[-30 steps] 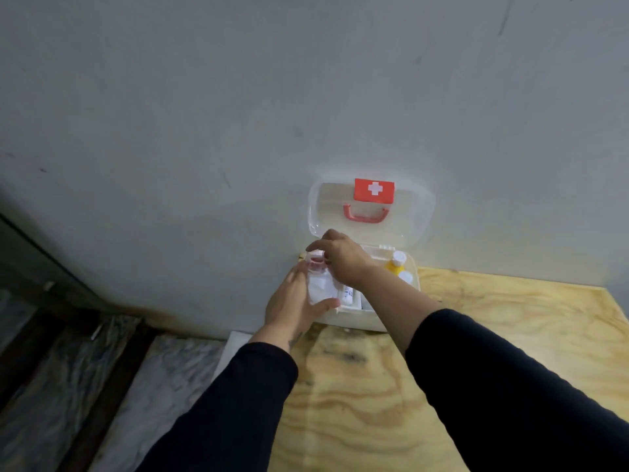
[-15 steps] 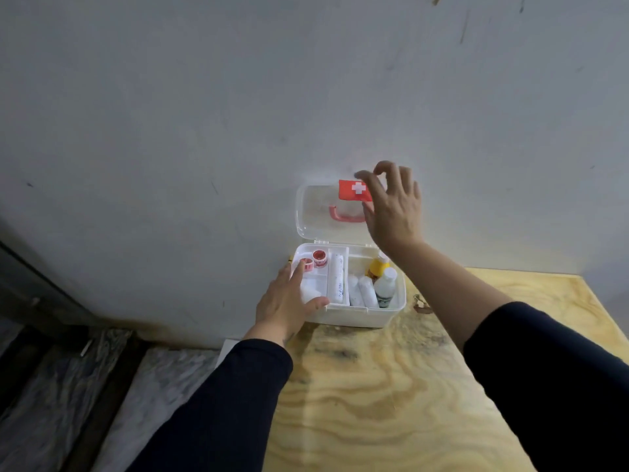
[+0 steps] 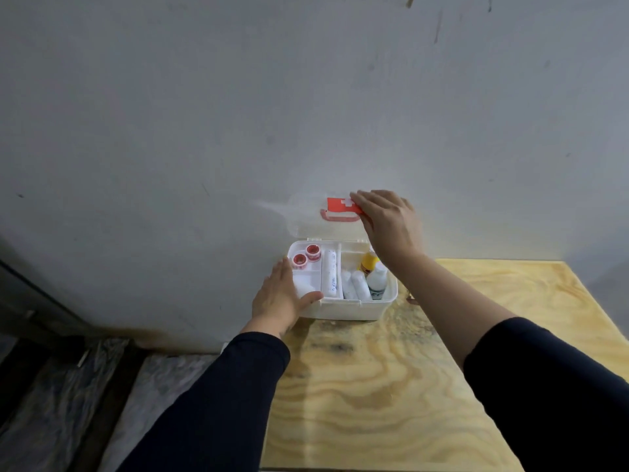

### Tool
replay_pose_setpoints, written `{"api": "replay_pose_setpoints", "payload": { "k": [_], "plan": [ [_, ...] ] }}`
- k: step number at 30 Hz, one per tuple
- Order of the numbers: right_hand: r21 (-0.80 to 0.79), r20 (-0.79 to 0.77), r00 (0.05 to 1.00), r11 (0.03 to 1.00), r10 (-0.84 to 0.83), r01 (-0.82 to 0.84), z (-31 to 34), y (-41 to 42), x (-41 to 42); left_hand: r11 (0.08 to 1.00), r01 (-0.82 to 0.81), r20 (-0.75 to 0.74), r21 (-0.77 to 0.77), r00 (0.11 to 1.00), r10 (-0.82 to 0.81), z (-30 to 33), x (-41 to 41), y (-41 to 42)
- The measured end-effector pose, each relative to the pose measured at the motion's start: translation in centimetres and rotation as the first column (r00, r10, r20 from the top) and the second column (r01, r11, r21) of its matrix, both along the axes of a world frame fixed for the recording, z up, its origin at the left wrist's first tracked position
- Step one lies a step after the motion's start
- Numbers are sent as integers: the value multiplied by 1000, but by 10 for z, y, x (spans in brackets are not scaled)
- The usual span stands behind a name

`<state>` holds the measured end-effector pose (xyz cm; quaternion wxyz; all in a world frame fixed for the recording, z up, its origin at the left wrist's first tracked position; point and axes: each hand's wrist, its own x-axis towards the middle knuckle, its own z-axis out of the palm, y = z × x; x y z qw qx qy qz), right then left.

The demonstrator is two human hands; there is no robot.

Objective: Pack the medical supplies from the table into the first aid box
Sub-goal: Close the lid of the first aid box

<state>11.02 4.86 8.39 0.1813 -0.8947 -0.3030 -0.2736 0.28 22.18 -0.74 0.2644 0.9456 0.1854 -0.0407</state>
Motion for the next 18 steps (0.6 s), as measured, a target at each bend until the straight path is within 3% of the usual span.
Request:
{"api": "replay_pose_setpoints", "payload": {
  "k": [3, 9, 18],
  "plan": [
    [-61, 45, 999, 998, 0, 2, -12, -9, -22, 1000, 5, 48, 24, 999, -6, 6, -2, -1],
    [-114, 94, 996, 993, 0, 11, -38, -23, -57, 994, -22, 334, 109, 943, -16, 29, -9, 9],
    [-275, -27, 999, 961, -28, 19, -89, -37, -94, 900, 270, 206, 343, 913, -352, 23, -8, -7]
  ]
}}
